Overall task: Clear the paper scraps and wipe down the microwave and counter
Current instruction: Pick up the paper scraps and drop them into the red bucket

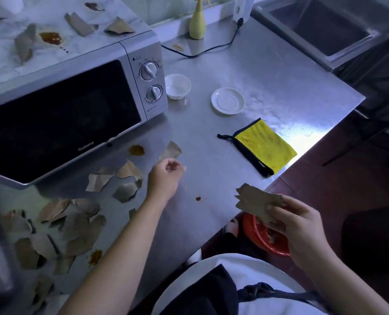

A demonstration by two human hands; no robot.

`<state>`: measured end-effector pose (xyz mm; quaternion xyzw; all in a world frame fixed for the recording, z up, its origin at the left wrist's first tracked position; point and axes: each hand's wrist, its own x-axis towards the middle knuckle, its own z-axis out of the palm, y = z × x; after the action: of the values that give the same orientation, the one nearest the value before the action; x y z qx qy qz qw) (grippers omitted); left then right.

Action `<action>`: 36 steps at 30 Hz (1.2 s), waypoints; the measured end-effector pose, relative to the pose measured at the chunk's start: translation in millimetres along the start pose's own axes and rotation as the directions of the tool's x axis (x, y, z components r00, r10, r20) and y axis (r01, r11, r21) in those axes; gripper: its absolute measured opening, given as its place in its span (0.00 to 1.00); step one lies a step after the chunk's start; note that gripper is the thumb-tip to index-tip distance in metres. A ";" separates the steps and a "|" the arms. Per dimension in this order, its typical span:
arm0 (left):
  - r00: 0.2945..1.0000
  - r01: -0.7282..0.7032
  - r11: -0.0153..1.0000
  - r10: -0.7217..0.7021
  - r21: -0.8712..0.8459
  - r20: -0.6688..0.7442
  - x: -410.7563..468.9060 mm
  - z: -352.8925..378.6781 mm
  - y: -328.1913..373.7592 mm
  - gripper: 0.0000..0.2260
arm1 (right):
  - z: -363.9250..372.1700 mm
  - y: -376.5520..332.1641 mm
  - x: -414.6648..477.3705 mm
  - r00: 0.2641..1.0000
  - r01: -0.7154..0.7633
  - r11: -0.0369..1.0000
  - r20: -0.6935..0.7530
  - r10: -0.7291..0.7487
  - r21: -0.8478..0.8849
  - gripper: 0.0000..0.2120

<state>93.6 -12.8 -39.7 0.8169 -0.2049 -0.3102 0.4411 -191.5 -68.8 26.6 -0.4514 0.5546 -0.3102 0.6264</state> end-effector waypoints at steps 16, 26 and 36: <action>1.000 -0.020 0.801 0.009 0.598 0.021 137.8 27.8 -1.7 0.05 | -56.4 4.1 4.6 0.996 -0.027 0.999 -0.085 0.030 0.041 0.15; 0.999 -0.016 0.983 0.023 -0.185 0.039 53.8 17.3 77.9 0.10 | -53.4 -11.2 67.2 0.986 -0.160 0.977 0.071 0.152 0.139 0.12; 0.999 0.015 0.987 -0.023 -0.159 -0.049 -76.6 73.5 114.9 0.12 | 1.6 -54.8 130.5 0.857 -0.151 0.987 0.505 0.099 0.063 0.14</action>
<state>-19.5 -70.4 52.0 0.7887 -0.1607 -0.3088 0.5067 -158.7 -206.4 22.3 -0.4473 0.3853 -0.1686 0.7893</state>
